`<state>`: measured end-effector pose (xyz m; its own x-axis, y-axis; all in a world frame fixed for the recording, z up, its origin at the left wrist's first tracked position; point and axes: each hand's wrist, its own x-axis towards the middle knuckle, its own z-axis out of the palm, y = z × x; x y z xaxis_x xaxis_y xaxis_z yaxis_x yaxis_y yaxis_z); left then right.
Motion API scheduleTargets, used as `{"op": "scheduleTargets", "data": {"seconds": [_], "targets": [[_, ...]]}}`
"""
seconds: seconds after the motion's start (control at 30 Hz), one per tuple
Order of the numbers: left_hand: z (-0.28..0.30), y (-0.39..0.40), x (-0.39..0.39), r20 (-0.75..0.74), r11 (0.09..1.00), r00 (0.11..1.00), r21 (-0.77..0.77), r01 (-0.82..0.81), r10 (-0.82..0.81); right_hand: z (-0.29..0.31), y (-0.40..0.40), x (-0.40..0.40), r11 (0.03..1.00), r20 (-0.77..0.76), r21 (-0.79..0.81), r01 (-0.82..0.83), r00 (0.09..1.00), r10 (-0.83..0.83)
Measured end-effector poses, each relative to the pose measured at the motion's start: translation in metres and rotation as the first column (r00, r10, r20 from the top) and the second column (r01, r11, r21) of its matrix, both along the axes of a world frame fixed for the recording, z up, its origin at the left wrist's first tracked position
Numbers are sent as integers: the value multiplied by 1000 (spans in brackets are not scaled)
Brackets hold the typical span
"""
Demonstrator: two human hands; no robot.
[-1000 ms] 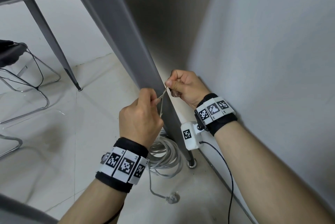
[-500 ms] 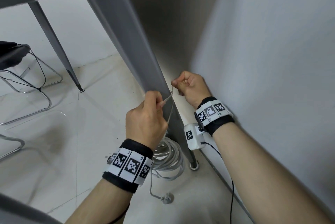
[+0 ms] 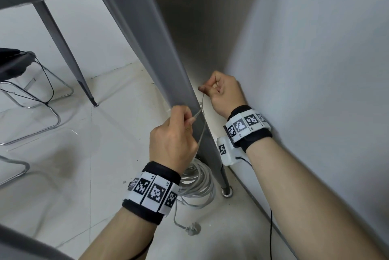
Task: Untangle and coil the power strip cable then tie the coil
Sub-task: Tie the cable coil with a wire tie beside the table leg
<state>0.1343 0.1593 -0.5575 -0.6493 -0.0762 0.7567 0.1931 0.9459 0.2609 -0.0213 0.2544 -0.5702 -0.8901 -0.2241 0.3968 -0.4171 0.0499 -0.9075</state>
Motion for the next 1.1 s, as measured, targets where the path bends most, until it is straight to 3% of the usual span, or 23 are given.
{"op": "scheduleTargets", "data": {"seconds": [0.23,0.57,0.87,1.1], "targets": [[-2,-1,-3,-38,999,999,38,13,-12,-6,14,-2,970,38,-74,-230,972,233],[2,-4,-4,-143,999,989,1,33,-33,6,8,6,978,30,-93,-187,981,190],[3,-6,-9,-188,1000,982,-12,-15,13,17,25,15,901,80,-134,-413,901,426],[2,-10,-12,-181,995,984,-93,-27,10,18,24,20,886,117,-149,-440,881,458]]}}
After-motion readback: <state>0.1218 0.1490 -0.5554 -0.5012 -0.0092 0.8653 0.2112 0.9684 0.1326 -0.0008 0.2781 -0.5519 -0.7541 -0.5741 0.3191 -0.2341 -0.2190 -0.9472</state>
